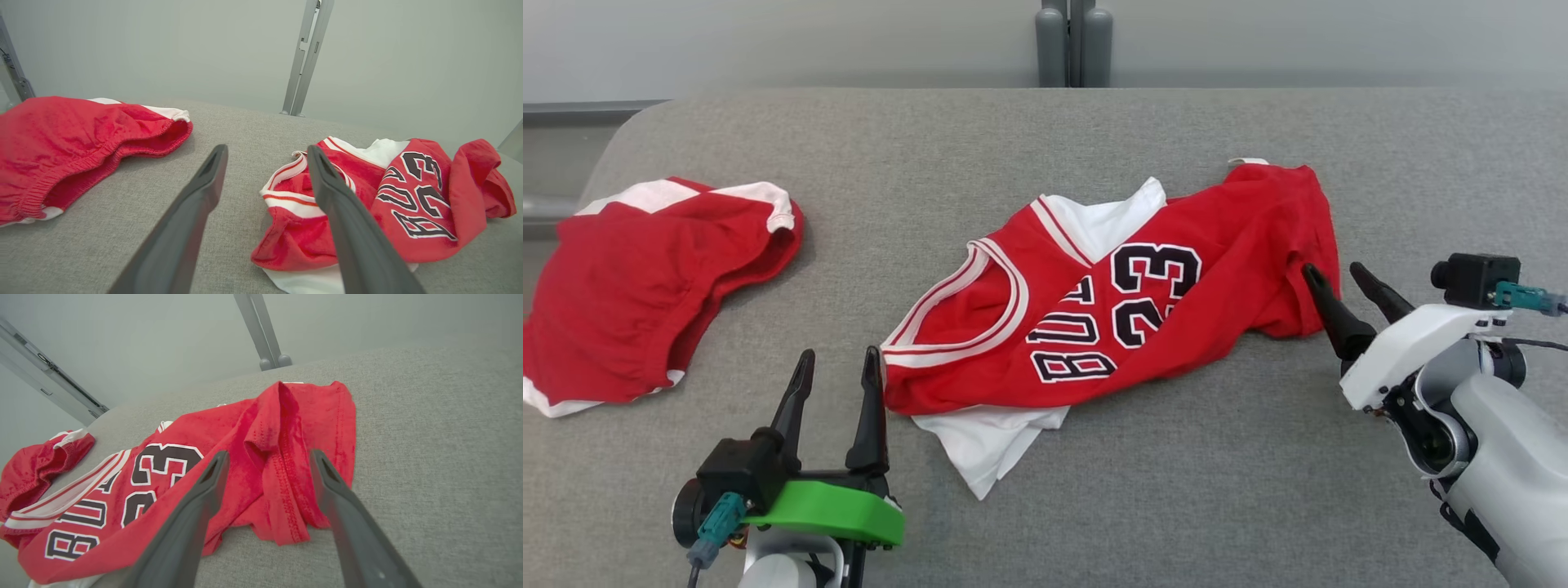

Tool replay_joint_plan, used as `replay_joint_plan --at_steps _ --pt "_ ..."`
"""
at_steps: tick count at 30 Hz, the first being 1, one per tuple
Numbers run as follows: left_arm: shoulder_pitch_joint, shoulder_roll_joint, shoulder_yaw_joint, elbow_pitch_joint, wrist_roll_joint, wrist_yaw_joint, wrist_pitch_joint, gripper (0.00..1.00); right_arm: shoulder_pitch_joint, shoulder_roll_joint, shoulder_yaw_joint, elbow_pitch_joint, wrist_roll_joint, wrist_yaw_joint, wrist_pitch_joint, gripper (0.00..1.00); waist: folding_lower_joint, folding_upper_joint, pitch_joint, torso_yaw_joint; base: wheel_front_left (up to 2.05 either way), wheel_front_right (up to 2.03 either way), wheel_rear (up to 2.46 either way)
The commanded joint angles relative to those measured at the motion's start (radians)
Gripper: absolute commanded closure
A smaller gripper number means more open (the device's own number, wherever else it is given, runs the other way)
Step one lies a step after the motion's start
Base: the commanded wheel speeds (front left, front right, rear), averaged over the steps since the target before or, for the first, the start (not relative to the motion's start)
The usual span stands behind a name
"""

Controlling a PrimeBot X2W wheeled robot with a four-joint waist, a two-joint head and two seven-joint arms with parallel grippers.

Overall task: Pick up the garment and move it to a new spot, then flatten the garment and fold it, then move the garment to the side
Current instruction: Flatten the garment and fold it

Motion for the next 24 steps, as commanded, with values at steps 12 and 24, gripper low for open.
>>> replay_joint_plan --at_steps 12,24 --pt "-0.02 -0.01 0.006 0.02 -0.007 -0.007 0.0 0.0 -0.063 0.022 0.084 0.168 0.005 0.0 0.069 0.75 0.0 0.0 0.015 0.076 0.0 0.0 0.0" --pt "0.009 -0.007 0.028 0.024 0.007 -0.004 0.0 0.0 -0.038 -0.012 0.081 0.159 0.023 0.0 0.01 1.0 0.0 0.0 -0.011 0.026 0.0 0.0 0.0"
